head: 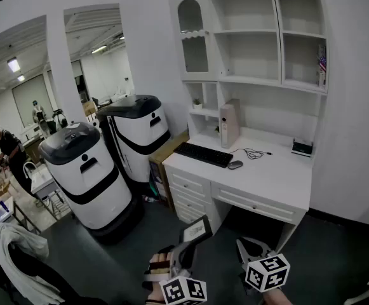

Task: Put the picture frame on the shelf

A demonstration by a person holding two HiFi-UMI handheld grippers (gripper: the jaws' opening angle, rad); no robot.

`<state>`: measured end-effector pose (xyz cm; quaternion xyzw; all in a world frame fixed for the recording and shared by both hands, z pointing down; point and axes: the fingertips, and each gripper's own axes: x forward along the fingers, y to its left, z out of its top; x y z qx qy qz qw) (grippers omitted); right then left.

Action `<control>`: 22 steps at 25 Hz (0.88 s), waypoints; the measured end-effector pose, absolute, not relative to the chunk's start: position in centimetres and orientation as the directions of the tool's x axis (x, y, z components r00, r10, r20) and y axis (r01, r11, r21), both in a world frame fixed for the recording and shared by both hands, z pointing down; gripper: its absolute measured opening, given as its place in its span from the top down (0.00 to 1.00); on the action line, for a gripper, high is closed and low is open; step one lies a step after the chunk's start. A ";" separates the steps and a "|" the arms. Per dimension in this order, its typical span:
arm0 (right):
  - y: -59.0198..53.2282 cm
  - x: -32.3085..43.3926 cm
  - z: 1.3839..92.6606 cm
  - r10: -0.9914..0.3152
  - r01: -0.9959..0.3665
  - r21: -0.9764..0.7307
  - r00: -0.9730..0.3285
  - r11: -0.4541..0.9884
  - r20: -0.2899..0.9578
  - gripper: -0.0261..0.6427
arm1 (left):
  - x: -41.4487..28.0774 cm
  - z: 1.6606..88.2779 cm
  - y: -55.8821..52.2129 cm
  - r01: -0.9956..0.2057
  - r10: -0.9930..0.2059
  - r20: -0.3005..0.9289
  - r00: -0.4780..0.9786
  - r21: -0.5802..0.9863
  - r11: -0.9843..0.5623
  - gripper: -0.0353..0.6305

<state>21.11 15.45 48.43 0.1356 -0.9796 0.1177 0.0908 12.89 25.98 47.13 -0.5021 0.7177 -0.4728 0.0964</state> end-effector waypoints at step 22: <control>12.8 20.6 47.7 -0.200 -0.234 -0.205 -0.965 0.951 0.171 0.96 | 13.6 47.0 23.0 -0.619 -0.809 0.337 -0.482 -0.784 0.043 0.85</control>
